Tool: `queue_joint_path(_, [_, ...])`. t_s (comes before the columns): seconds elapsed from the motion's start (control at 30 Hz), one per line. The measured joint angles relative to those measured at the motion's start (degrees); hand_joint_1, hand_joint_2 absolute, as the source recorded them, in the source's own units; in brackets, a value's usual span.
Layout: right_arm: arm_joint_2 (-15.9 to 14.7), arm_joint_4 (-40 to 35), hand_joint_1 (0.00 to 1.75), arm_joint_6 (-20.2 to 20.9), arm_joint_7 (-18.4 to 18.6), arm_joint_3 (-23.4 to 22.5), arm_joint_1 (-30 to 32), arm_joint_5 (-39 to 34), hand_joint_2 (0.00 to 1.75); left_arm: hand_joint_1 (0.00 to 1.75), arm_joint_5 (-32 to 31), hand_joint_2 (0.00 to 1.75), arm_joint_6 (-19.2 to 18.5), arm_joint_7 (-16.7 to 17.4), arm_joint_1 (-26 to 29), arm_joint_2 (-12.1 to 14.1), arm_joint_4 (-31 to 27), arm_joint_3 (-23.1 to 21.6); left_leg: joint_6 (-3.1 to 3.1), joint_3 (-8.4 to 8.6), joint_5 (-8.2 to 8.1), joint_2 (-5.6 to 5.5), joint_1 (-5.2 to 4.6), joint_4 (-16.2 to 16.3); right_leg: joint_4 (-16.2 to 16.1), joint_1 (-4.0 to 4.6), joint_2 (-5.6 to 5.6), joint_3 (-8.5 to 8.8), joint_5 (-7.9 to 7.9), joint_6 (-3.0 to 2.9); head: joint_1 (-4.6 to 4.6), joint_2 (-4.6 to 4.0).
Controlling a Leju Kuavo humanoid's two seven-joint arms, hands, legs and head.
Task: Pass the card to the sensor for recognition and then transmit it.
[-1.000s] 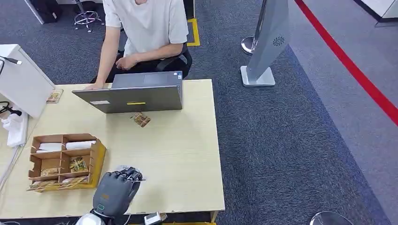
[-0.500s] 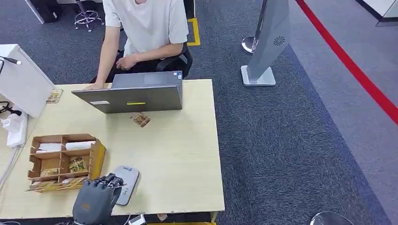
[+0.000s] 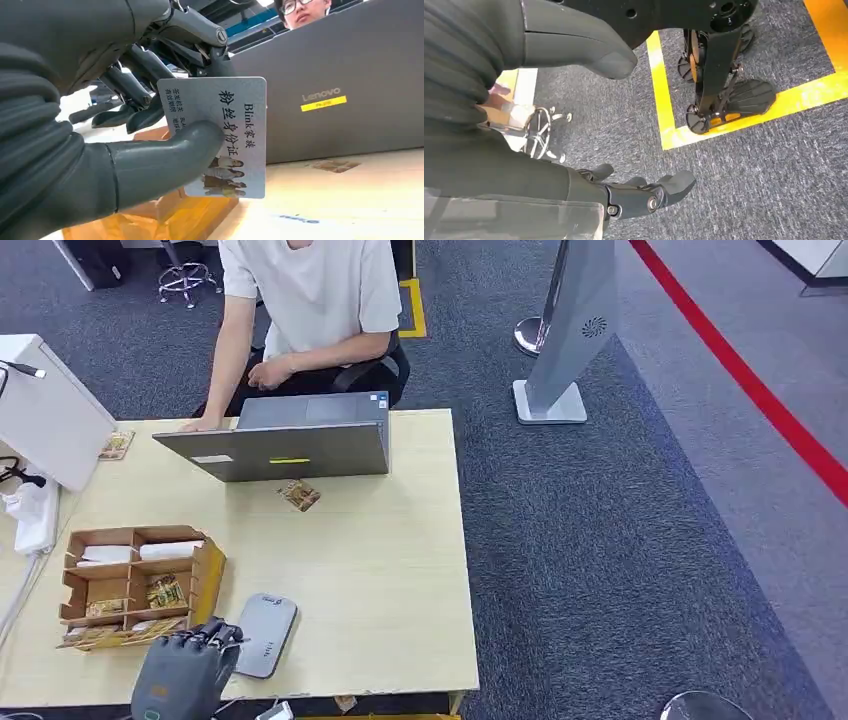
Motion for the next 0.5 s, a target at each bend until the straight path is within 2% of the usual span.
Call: queue_joint_path(0.5, [0.00, 0.00, 0.00, 0.35, 0.35, -0.31, -0.03, 1.36, 1.75, 1.75, 0.63, 1.75, -0.17, 0.13, 1.72, -0.17, 0.68, 0.61, -0.02, 0.00, -0.02, 0.00, 0.00, 0.00, 0.00, 0.00, 0.00, 0.01, -0.01, 0.00, 0.00, 0.00])
